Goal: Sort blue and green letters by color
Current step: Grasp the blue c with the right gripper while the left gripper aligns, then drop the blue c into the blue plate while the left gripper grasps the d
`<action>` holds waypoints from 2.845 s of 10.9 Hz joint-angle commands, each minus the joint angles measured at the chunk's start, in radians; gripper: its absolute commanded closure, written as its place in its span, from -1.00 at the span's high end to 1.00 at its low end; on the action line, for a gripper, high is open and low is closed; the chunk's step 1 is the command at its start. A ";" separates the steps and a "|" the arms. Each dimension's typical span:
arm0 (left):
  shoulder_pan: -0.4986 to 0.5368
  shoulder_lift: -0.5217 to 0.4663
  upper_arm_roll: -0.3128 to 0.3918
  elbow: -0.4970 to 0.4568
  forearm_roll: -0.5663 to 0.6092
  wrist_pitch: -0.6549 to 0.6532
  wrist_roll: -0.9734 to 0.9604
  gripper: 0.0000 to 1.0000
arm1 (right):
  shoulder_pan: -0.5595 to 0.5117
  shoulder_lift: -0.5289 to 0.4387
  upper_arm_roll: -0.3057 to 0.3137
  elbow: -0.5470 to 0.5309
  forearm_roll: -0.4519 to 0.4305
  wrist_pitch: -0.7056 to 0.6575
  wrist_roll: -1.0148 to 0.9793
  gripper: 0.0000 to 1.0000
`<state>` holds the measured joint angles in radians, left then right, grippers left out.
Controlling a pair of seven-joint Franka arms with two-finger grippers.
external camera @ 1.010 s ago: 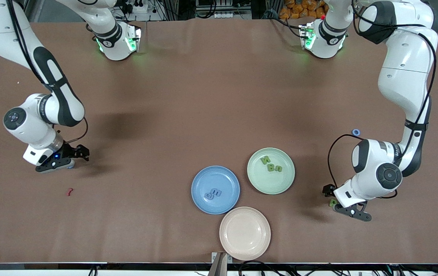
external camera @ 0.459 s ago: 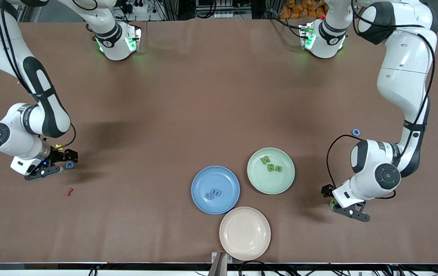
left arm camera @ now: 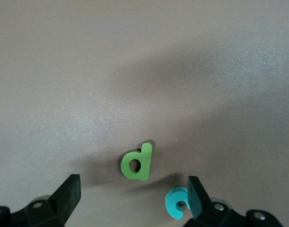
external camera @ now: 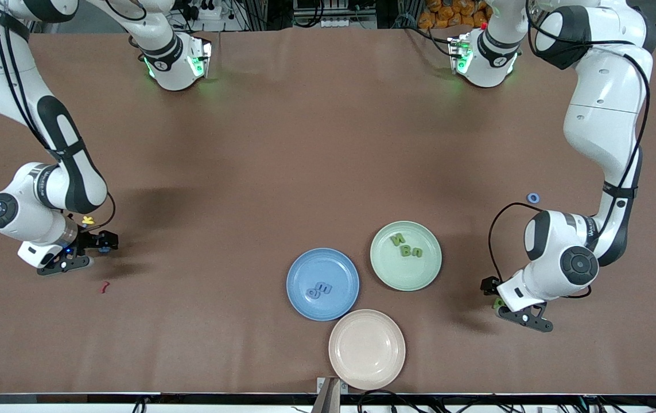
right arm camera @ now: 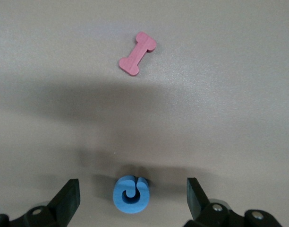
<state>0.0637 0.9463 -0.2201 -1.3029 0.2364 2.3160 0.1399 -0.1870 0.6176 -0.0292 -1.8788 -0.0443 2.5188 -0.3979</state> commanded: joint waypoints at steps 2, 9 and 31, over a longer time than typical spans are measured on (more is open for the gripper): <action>0.027 0.019 -0.019 0.048 0.024 -0.007 0.012 1.00 | -0.011 0.018 0.006 0.015 -0.008 -0.017 0.042 1.00; 0.030 0.031 -0.013 0.050 0.024 0.022 0.015 1.00 | -0.012 0.018 0.008 -0.008 0.021 -0.017 0.039 0.21; 0.025 0.055 -0.009 0.048 0.024 0.079 -0.006 0.75 | 0.371 0.071 0.075 0.322 0.331 -0.212 0.762 -1.00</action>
<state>0.0923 0.9844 -0.2274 -1.2814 0.2364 2.3917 0.1399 0.1012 0.6533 0.0397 -1.6333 0.2180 2.3215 0.2037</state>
